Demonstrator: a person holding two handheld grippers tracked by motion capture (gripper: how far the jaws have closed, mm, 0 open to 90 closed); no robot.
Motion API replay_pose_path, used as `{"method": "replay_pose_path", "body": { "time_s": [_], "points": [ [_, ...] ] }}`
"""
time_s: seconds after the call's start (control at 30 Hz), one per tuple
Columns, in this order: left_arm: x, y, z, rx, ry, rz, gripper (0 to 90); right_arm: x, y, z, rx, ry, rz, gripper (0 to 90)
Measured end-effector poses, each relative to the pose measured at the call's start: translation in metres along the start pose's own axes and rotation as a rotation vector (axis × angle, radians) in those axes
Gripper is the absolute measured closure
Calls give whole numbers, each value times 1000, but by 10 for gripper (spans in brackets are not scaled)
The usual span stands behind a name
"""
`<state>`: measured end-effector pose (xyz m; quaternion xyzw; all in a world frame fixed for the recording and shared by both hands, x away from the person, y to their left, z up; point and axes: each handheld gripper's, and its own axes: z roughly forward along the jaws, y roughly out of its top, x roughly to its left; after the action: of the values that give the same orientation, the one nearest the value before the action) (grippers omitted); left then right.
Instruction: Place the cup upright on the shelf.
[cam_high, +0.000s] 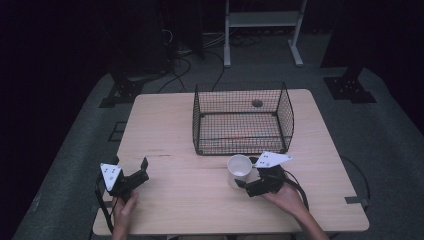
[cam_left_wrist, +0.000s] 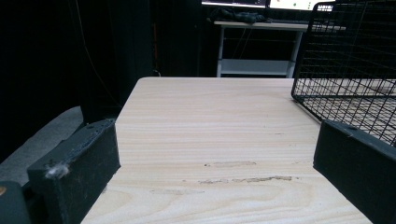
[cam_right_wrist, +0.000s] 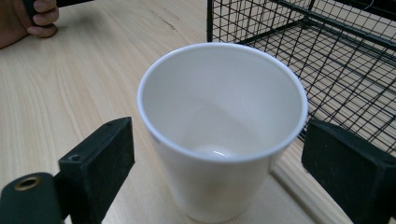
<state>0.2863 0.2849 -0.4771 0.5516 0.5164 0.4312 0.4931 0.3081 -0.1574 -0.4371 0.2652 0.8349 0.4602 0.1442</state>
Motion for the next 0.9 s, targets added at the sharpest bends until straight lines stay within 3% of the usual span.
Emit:
{"method": "replay_pose_path", "body": {
  "time_s": [0.2, 0.33, 0.57, 0.77, 0.9],
  "points": [
    [0, 0, 0, 0, -1, 1, 0, -2, 4, 8, -8, 32, 6, 90],
    [0, 0, 0, 0, 0, -2, 0, -4, 7, 10, -10, 42, 6, 193],
    [0, 0, 0, -2, -1, -4, 0, -3, 11, 8, 14, 44, 4, 195],
    [0, 0, 0, 0, 0, -1, 0, -3, 27, -1, -6, 129, 11, 196],
    [0, 0, 0, -1, 0, -1, 0, -4, 40, -6, -15, 140, -6, 196]
  ]
}}
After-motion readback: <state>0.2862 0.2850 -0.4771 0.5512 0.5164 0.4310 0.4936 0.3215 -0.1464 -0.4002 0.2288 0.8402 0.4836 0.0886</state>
